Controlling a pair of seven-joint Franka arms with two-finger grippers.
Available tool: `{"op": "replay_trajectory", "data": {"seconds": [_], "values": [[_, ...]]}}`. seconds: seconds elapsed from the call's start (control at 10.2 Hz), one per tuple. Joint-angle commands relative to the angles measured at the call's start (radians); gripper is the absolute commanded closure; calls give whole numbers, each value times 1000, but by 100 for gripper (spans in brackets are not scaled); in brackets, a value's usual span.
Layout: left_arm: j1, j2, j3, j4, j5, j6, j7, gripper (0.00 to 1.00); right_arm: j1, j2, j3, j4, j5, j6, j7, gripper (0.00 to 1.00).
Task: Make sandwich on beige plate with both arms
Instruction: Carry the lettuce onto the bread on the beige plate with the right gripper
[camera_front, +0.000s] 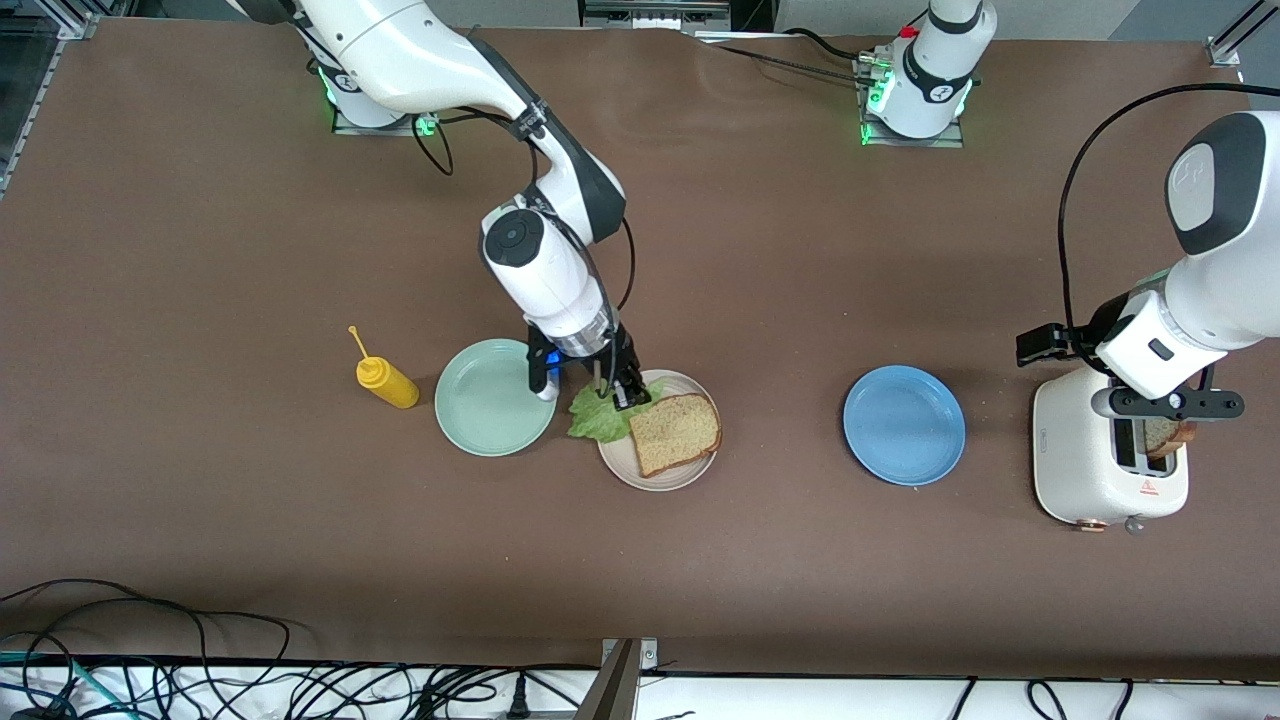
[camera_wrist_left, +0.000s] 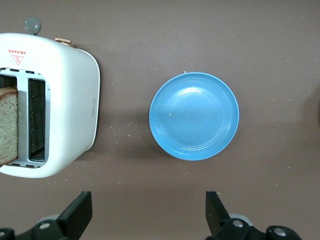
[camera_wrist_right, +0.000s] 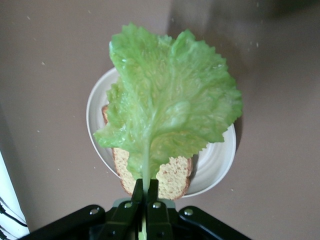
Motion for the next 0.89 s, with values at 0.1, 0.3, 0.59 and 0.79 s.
{"op": "replay_trajectory", "data": {"seconds": [0.1, 0.3, 0.59, 0.79], "values": [[21, -6, -15, -6, -23, -10, 26, 0, 4, 49, 22, 51, 47, 102, 49, 100], [21, -6, -17, -6, -23, -10, 26, 0, 2, 80, 23, 119, 69, 104, 91, 100], [24, -6, -17, -6, -22, -10, 26, 0, -4, 100, 22, 141, 67, 102, 95, 57], [25, -6, -17, -6, -22, -10, 26, 0, 2, 118, 19, 144, 54, 104, 78, 0]]}}
